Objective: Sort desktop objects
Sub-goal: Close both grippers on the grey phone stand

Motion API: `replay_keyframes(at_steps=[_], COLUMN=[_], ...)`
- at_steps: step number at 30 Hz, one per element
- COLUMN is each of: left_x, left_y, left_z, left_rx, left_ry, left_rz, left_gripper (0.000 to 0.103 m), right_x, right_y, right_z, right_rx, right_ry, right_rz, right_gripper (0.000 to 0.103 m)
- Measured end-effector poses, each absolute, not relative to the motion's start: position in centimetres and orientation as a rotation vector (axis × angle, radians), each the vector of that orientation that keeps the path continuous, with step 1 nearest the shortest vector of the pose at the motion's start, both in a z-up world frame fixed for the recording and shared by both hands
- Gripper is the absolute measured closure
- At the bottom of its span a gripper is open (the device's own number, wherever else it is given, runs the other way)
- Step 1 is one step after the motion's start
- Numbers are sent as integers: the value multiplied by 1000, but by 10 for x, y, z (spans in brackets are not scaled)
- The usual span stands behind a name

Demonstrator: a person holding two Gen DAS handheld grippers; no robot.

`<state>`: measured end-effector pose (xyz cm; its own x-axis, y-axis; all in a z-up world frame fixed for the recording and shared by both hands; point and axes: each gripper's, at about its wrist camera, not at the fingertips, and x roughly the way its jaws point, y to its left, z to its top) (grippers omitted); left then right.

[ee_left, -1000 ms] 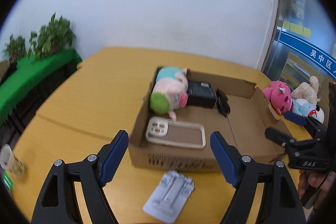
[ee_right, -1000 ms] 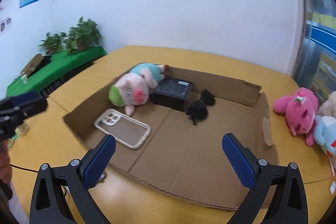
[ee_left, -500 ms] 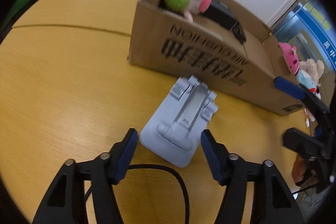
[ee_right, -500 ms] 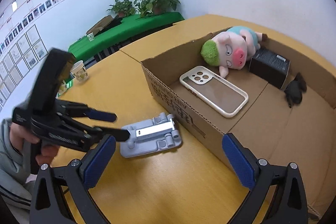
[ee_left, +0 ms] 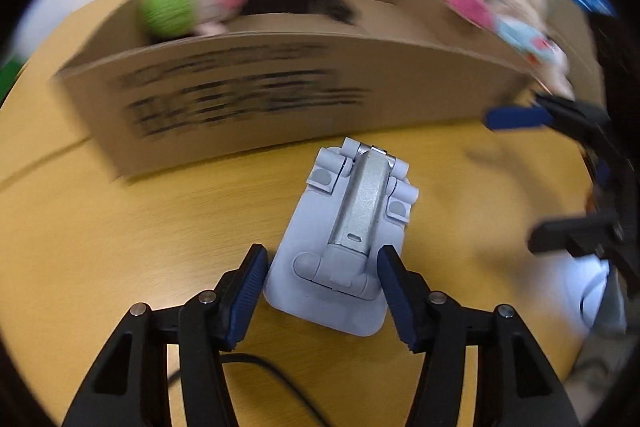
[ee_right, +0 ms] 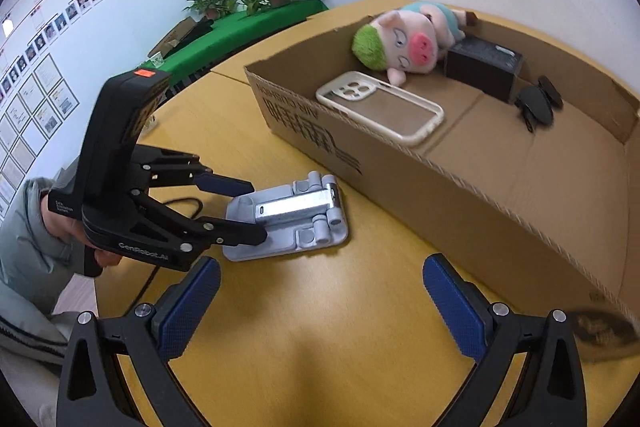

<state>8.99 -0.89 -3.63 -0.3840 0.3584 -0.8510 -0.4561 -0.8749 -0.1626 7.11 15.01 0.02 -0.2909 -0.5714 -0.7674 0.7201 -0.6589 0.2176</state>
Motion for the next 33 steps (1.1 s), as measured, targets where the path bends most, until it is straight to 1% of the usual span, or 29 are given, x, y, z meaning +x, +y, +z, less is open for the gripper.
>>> replay_keyframes(at_steps=[4,7,9,12,14,15,16,17,18,19,21,22,25,28,32,33], left_x=[96,95,90,86,86,87,87,88,89,89,89,90,97,101,100,98], left_y=[26,44,50,55,57,59,61,62,63,62,56,50,37,35,33,31], left_z=[-32,-31,-31,-31,-30,-29,-29,-29,-29,-28,-27,-25,-21,-28,-32,-32], left_rx=[-1271,-1214,-1188,-1147,-1132,-1124,-1118,-1118,-1128,-1152,-1195,-1218,-1276,-1360,-1434,-1444], left_ry=[326,424,454,484,514,533,550,562,563,560,549,529,429,376,243,213], left_rz=[2093,1990,1938,1856,1830,1825,1825,1829,1837,1862,1914,1935,2001,2016,2024,2024], left_gripper=[47,47,47,47,47,47,46,46,46,45,45,45,45,46,53,59], right_x=[81,89,93,96,97,97,97,97,100,101,109,110,112,112,114,114], right_y=[175,190,197,208,210,209,208,206,203,198,188,185,181,180,178,178], right_z=[-7,-13,-16,-17,-20,-23,-25,-29,-33,-39,-40,-40,-42,-42,-42,-42], right_rx=[1149,1179,1182,1179,1196,1208,1219,1234,1251,1271,1249,1251,1243,1243,1246,1249], right_ry=[202,182,162,64,60,61,61,62,69,87,144,148,145,137,135,133], right_rz=[-2042,-2081,-2134,-2153,-2179,-2180,-2177,-2168,-2154,-2136,-2141,-2134,-2130,-2135,-2137,-2136], right_gripper=[0,0,1,9,13,19,27,32,42,49,54,55,56,56,56,56])
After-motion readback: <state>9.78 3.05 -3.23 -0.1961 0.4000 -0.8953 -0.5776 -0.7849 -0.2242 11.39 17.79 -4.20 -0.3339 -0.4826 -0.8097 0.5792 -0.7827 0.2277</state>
